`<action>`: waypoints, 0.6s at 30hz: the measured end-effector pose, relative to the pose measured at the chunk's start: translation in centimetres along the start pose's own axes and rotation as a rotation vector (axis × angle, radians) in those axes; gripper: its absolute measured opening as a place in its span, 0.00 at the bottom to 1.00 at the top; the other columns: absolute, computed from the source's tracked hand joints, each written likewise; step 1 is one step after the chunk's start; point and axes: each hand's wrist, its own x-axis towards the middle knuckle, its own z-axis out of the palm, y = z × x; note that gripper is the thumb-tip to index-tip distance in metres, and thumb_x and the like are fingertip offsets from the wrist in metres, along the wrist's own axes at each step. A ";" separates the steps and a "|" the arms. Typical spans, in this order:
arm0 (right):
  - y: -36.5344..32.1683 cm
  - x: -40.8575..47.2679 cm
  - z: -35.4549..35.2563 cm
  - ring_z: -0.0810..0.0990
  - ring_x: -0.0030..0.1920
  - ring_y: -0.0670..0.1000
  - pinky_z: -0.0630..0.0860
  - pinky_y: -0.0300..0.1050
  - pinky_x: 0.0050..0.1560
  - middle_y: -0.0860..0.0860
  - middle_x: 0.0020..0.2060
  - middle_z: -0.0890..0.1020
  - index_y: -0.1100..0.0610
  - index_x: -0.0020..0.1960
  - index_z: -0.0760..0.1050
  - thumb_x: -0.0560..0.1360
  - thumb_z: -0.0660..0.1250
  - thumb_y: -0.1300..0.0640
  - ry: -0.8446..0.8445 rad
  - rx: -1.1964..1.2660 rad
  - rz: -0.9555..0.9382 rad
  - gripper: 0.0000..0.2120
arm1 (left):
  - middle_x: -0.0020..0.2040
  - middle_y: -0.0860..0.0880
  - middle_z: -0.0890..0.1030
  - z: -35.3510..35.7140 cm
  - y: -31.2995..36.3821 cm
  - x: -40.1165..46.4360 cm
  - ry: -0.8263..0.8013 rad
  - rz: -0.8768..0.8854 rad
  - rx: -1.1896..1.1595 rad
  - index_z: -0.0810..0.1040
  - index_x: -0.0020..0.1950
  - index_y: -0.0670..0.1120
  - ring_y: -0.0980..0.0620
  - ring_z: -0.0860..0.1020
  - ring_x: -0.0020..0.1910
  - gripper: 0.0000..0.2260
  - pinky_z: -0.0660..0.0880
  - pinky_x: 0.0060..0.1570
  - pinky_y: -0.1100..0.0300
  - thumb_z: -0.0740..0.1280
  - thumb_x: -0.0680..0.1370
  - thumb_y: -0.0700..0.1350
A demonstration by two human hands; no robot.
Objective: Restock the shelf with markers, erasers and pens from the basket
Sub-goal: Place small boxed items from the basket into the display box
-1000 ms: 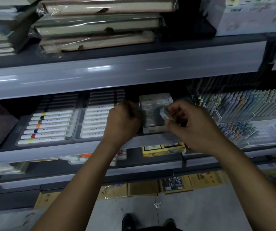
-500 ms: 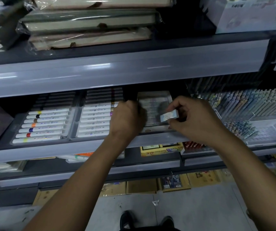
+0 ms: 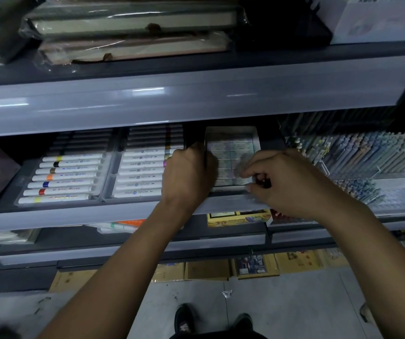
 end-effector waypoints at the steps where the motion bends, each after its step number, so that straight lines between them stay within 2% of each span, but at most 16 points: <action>1: 0.2 -0.2 0.1 0.74 0.51 0.40 0.74 0.40 0.55 0.36 0.53 0.80 0.50 0.60 0.85 0.76 0.75 0.56 -0.009 -0.034 -0.012 0.13 | 0.36 0.37 0.80 0.0 0.0 0.0 0.001 0.004 -0.004 0.76 0.46 0.42 0.33 0.77 0.35 0.10 0.69 0.33 0.51 0.63 0.82 0.47; 4: 0.8 -0.5 0.5 0.68 0.55 0.42 0.74 0.46 0.57 0.42 0.56 0.79 0.54 0.61 0.85 0.76 0.75 0.54 -0.050 -0.095 0.000 0.13 | 0.37 0.38 0.81 0.1 0.0 -0.2 0.001 0.007 -0.017 0.77 0.47 0.42 0.34 0.77 0.35 0.10 0.68 0.33 0.53 0.63 0.83 0.47; 7: 0.9 -0.8 1.1 0.70 0.54 0.45 0.72 0.42 0.55 0.46 0.53 0.79 0.56 0.59 0.86 0.77 0.74 0.58 -0.030 -0.111 -0.021 0.11 | 0.37 0.38 0.82 0.1 0.0 -0.3 0.003 0.008 -0.016 0.77 0.46 0.42 0.34 0.78 0.35 0.11 0.67 0.33 0.53 0.63 0.84 0.47; 12: 0.7 -1.1 1.4 0.74 0.52 0.49 0.72 0.43 0.49 0.46 0.48 0.81 0.53 0.56 0.87 0.77 0.74 0.59 0.024 -0.148 -0.003 0.09 | 0.36 0.39 0.81 0.2 0.0 -0.3 0.006 0.005 -0.006 0.77 0.44 0.43 0.36 0.76 0.33 0.12 0.64 0.33 0.55 0.63 0.84 0.47; 16: 0.4 -1.5 1.7 0.75 0.52 0.51 0.68 0.42 0.48 0.46 0.48 0.82 0.53 0.55 0.87 0.78 0.73 0.59 0.055 -0.184 0.002 0.08 | 0.35 0.40 0.79 0.1 -0.1 -0.1 -0.028 -0.017 -0.001 0.75 0.44 0.43 0.38 0.73 0.32 0.11 0.67 0.31 0.53 0.63 0.83 0.48; 18: 0.3 -1.7 1.8 0.76 0.52 0.52 0.70 0.43 0.48 0.47 0.49 0.82 0.54 0.55 0.87 0.78 0.72 0.59 0.068 -0.200 0.011 0.07 | 0.32 0.43 0.76 0.1 -0.1 0.0 -0.064 -0.041 0.028 0.77 0.44 0.43 0.41 0.72 0.30 0.12 0.65 0.29 0.56 0.63 0.83 0.48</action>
